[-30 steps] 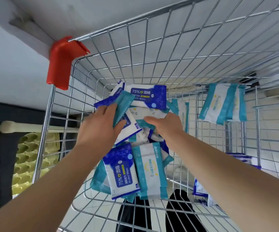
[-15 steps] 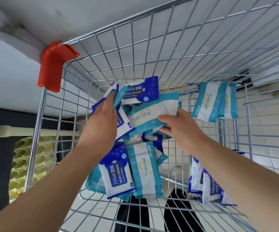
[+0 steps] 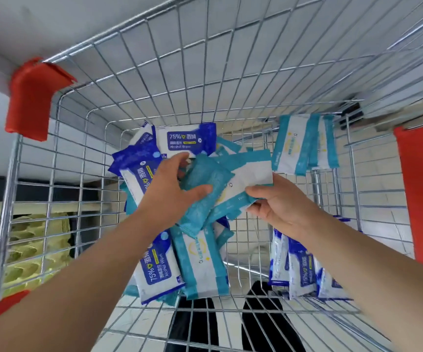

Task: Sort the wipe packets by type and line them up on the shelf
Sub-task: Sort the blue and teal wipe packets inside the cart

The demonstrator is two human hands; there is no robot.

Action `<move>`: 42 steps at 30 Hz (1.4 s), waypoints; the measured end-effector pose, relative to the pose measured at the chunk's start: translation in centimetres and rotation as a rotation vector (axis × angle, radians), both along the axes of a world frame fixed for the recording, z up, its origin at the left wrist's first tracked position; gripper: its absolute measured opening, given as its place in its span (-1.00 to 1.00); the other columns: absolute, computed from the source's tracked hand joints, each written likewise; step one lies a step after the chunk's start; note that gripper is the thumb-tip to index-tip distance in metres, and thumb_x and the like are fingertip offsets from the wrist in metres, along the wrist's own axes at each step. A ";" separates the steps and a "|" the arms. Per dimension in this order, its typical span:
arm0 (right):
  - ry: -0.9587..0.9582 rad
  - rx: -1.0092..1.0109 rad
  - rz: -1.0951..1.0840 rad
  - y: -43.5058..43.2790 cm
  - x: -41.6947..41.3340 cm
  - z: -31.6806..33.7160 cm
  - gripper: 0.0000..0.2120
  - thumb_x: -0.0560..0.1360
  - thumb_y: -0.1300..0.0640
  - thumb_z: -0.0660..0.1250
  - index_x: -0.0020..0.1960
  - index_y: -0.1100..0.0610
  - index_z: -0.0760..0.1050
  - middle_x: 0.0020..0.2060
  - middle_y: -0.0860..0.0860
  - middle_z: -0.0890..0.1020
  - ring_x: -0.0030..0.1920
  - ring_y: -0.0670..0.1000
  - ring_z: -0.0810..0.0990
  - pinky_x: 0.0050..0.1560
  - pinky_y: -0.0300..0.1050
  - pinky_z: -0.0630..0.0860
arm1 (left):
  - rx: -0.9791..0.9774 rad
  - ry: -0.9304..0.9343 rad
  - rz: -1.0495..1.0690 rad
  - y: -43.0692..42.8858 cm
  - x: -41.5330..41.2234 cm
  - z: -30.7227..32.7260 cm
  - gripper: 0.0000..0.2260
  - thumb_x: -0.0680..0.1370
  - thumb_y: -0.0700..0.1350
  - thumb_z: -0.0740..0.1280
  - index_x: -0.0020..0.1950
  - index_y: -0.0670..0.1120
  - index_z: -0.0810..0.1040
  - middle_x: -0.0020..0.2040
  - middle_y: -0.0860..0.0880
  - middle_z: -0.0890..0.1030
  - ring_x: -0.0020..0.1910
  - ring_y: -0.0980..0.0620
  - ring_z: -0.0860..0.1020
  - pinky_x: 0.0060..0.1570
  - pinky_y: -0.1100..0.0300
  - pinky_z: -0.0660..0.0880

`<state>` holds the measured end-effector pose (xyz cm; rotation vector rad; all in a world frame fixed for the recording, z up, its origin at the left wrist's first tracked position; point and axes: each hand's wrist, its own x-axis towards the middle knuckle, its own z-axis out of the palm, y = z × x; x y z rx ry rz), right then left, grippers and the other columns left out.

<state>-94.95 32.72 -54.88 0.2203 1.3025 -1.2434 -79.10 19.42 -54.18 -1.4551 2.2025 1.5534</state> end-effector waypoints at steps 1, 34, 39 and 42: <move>-0.007 -0.016 -0.002 0.3 -0.4 0.2 -0.65 0.53 0.47 0.15 0.23 0.21 0.46 0.10 0.15 0.63 0.05 0.08 0.63 -0.02 -0.04 0.63 | 0.034 -0.019 0.001 0.0 -0.3 0.1 -0.32 0.29 0.20 0.54 0.34 0.06 0.42 0.20 0.07 0.51 0.11 0.13 0.53 0.08 0.30 0.49; 0.913 0.311 0.313 5.7 -16.1 -4.4 -0.39 0.50 0.29 0.25 0.46 -0.05 0.14 0.08 -0.02 0.57 -0.13 -0.01 0.58 -0.25 -0.14 0.48 | -0.375 -0.153 -0.140 6.8 -22.3 -6.1 -0.41 0.50 0.09 0.37 0.45 0.04 0.21 0.32 -0.07 0.28 0.30 -0.09 0.32 0.16 0.04 0.38; 0.911 0.336 0.278 5.5 -15.9 -4.5 -0.49 0.52 0.32 0.21 0.43 0.01 0.25 0.17 0.01 0.53 0.02 0.04 0.55 -0.22 -0.21 0.40 | -0.351 -0.190 -0.305 7.2 -22.1 -5.8 -0.36 0.37 0.21 0.46 0.31 -0.04 0.31 0.27 -0.03 0.33 0.25 -0.05 0.34 0.13 0.06 0.39; 0.935 0.340 0.269 5.4 -16.0 -4.5 -0.55 0.50 0.35 0.21 0.35 0.08 0.35 0.13 -0.04 0.51 0.09 -0.01 0.51 -0.18 -0.31 0.40 | -0.249 -0.151 -0.243 6.7 -21.9 -6.2 -0.39 0.37 -0.03 0.51 0.30 -0.11 0.30 0.24 -0.06 0.38 0.14 -0.05 0.43 0.05 0.09 0.42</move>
